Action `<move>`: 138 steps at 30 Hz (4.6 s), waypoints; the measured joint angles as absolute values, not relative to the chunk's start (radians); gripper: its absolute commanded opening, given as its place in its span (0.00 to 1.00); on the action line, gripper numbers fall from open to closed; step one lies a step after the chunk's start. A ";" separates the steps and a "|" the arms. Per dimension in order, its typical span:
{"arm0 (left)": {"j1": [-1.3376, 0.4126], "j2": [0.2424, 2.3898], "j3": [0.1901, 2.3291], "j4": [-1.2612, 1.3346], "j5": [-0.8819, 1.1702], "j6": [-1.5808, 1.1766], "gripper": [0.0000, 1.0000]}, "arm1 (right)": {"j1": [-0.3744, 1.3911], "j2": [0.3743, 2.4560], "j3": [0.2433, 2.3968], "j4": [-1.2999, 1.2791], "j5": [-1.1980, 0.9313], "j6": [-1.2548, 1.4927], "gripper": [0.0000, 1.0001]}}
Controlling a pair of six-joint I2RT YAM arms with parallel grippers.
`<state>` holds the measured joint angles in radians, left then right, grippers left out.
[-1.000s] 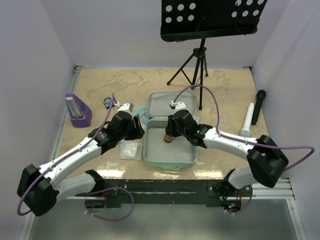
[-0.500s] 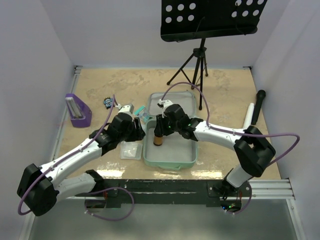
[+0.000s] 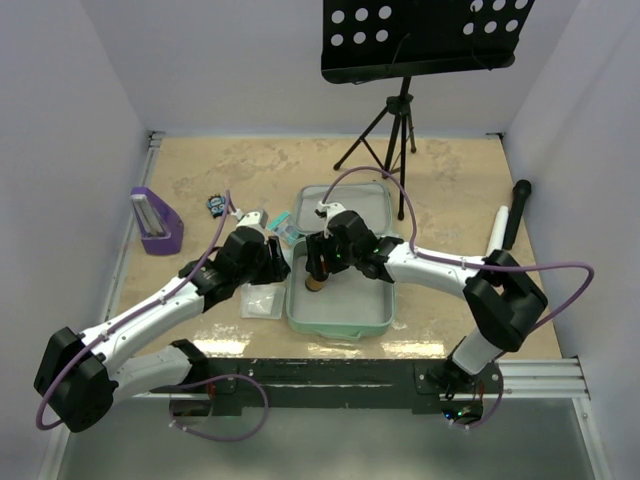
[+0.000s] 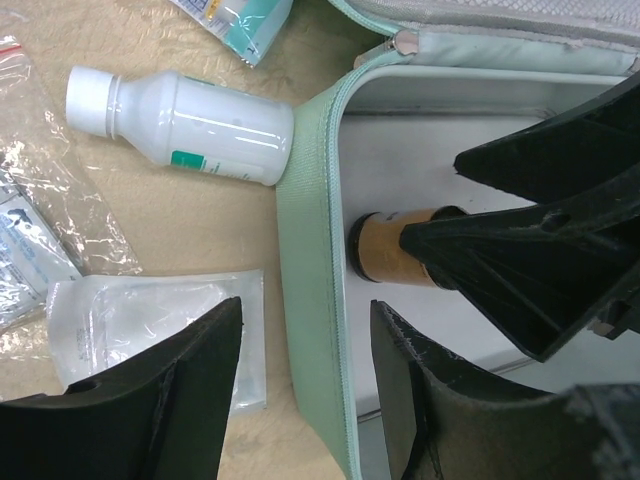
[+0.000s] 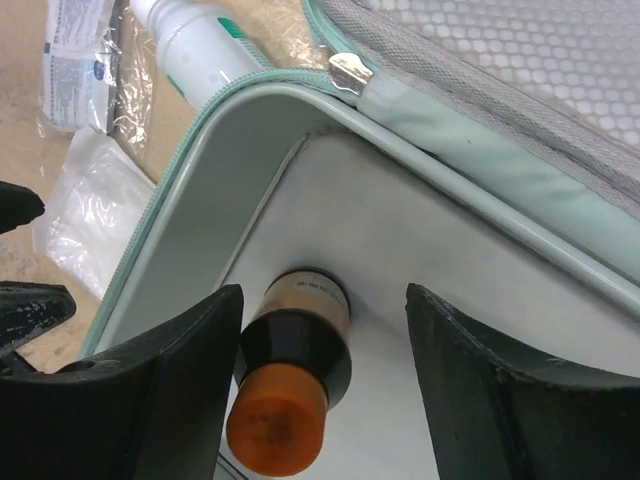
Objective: Organize the medicine kit
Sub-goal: Adjust the pill bottle in the medicine box.
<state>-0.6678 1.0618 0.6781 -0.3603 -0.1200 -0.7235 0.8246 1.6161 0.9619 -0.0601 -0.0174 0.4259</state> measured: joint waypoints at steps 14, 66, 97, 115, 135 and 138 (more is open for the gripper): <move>-0.668 1.062 0.672 -0.361 -0.120 -0.727 0.58 | 0.825 1.535 0.926 -0.095 0.035 0.422 0.70; -0.668 1.068 0.641 -0.338 -0.109 -0.749 0.58 | 0.842 1.630 0.934 -0.055 -0.059 0.400 0.62; -0.668 1.059 0.615 -0.336 -0.114 -0.754 0.57 | 0.863 1.644 0.857 -0.036 -0.103 0.476 0.31; -0.668 1.034 0.591 -0.329 -0.120 -0.788 0.57 | 0.864 1.593 0.780 0.103 -0.200 0.748 0.70; -0.668 1.037 0.591 -0.335 -0.145 -0.793 0.56 | 0.869 1.461 0.796 -0.112 0.008 0.562 0.00; -0.668 1.051 0.591 -0.335 -0.147 -0.793 0.56 | 0.881 1.461 0.796 -0.127 0.009 0.534 0.00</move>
